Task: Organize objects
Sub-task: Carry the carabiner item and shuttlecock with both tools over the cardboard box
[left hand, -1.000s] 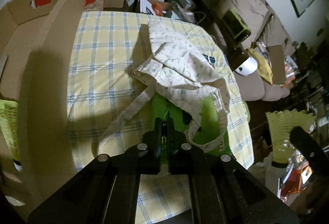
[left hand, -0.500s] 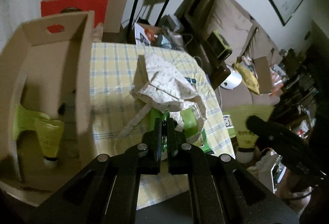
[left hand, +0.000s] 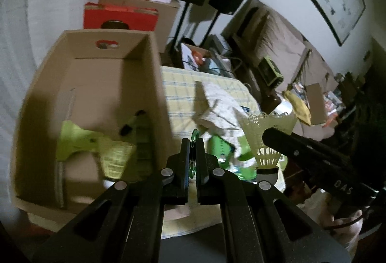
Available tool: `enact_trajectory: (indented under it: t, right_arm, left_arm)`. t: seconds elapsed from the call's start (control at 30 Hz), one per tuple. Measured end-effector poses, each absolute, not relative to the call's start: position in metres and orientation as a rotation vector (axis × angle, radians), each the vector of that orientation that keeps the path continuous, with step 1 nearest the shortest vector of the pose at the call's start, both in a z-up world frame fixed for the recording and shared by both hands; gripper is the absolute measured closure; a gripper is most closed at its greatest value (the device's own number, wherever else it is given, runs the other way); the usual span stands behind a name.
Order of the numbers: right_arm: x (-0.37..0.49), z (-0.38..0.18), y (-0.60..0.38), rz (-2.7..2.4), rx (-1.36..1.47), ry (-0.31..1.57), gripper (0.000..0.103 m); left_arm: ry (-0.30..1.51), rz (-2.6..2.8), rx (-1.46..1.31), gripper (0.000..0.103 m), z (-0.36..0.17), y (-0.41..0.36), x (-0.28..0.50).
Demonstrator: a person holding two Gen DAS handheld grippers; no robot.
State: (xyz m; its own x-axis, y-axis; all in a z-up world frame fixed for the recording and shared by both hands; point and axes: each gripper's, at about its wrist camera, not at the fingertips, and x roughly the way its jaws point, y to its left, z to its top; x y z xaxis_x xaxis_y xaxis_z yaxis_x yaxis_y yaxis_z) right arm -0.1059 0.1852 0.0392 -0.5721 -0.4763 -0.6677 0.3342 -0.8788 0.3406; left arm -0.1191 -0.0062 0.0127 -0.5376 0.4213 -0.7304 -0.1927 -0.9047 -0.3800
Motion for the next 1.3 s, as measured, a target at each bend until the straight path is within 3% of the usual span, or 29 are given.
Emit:
enact_trajectory:
  t: [0.77, 1.3]
  right_arm:
    - [-0.131, -0.01, 0.069, -2.271, 1.207, -0.157, 0.071]
    - [-0.126, -0.034, 0.036, -2.348, 1.224, 0.063, 0.07]
  left_arm:
    - [-0.391, 2.594, -1.38, 0.099, -0.031, -0.1, -0.114]
    - [-0.336, 2.666, -1.43, 0.099, -0.047, -0.117, -0.116]
